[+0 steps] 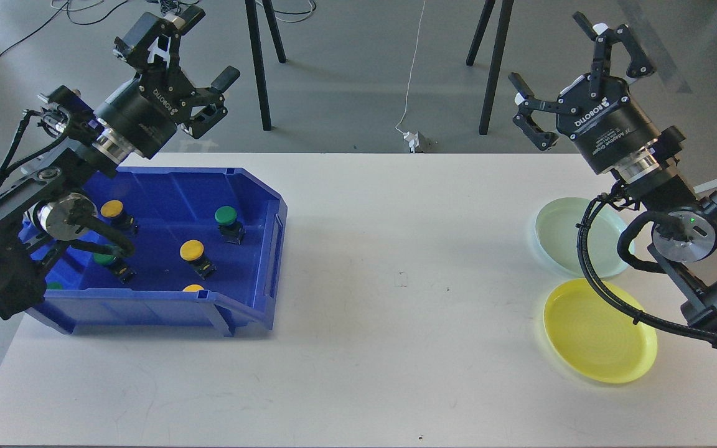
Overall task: Pass button and place on color plate
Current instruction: 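Move the left gripper over the blue bin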
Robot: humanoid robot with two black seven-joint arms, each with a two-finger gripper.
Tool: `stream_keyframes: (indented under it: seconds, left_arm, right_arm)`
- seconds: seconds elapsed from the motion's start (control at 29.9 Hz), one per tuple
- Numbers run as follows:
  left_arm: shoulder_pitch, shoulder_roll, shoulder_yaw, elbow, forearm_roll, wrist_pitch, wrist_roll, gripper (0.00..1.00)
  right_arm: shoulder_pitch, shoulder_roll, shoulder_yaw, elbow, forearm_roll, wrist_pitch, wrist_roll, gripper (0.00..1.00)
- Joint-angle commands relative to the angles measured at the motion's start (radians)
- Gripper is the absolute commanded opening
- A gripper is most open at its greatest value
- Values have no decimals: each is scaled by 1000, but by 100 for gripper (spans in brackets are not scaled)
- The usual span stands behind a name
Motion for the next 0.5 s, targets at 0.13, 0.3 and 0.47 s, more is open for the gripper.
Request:
stream_keyframes:
  seconds: [0.13,0.3,0.47]
  left_arm:
    - [-16,-2,-37,15,-47,0,0,100]
    - [14,-48,-97,38,-155,0,0,100]
    - [97,-65,-192,-34,-189,0,0,100]
  right_arm:
    - [1,-13,7,-20,0,0,-1,99]
    - [4,-14,5,-22,0,0,-1,99]
    - [3,-16,5,-28,0,0,-1,99]
